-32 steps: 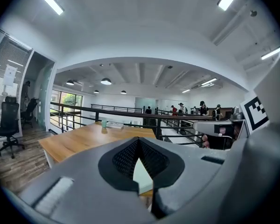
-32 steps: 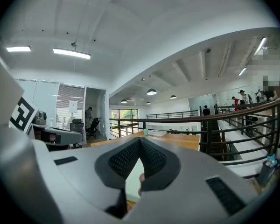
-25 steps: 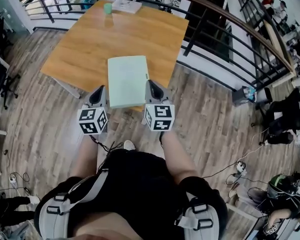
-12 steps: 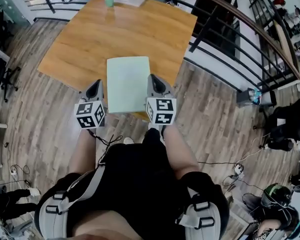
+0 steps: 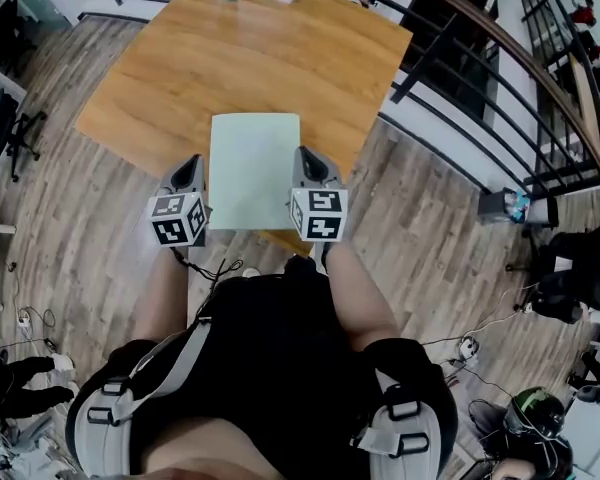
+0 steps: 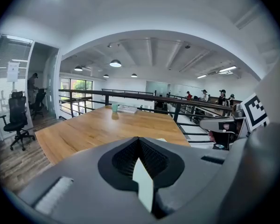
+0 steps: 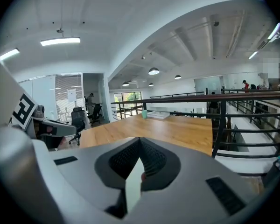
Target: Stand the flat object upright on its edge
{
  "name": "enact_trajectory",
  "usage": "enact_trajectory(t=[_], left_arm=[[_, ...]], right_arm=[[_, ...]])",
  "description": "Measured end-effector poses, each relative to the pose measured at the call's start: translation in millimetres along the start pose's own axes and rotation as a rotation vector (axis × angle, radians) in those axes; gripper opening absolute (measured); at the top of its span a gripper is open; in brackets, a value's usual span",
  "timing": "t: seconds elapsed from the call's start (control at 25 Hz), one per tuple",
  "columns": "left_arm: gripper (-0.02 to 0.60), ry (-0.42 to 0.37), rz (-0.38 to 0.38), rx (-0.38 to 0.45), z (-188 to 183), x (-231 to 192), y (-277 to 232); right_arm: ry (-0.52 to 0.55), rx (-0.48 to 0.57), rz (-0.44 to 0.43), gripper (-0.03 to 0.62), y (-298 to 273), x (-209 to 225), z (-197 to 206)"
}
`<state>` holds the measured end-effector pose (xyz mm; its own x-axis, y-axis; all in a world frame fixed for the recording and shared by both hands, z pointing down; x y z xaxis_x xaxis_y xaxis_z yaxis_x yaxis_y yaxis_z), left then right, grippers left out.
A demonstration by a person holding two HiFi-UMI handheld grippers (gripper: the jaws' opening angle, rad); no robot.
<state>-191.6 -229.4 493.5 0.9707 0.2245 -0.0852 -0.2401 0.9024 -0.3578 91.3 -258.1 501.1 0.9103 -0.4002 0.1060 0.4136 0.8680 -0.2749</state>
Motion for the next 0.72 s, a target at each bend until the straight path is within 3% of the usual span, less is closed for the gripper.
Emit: enact_trajectory(t=[0.24, 0.28, 0.4, 0.56, 0.72], left_arm=[[0.012, 0.068, 0.027, -0.088, 13, -11, -20], [0.044, 0.080, 0.033, -0.103, 15, -15, -24], [0.129, 0.115, 0.058, -0.155, 24, -26, -35], [0.173, 0.161, 0.087, -0.231, 41, -37, -52], [0.184, 0.260, 0.106, -0.292, 59, -54, -69]], right_arm=[[-0.059, -0.104, -0.021, 0.005, -21, 17, 14], [-0.071, -0.120, -0.031, 0.045, -25, 19, 16], [-0.103, -0.175, -0.044, 0.067, -38, 24, 27], [-0.153, -0.273, -0.067, 0.105, -54, 36, 46], [-0.199, -0.395, -0.099, 0.136, -68, 45, 71]])
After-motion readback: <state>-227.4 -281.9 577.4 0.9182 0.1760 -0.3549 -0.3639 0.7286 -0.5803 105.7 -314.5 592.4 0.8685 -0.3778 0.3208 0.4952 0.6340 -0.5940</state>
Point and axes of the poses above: the fingertips, and each gripper's own axes: y backward along the fingers, x to its right, z out of its underside, the point moved 10 cm from there along y, backward along the fingers, and after that the axes turned 4 degrees about x, right-handed, at the moved point
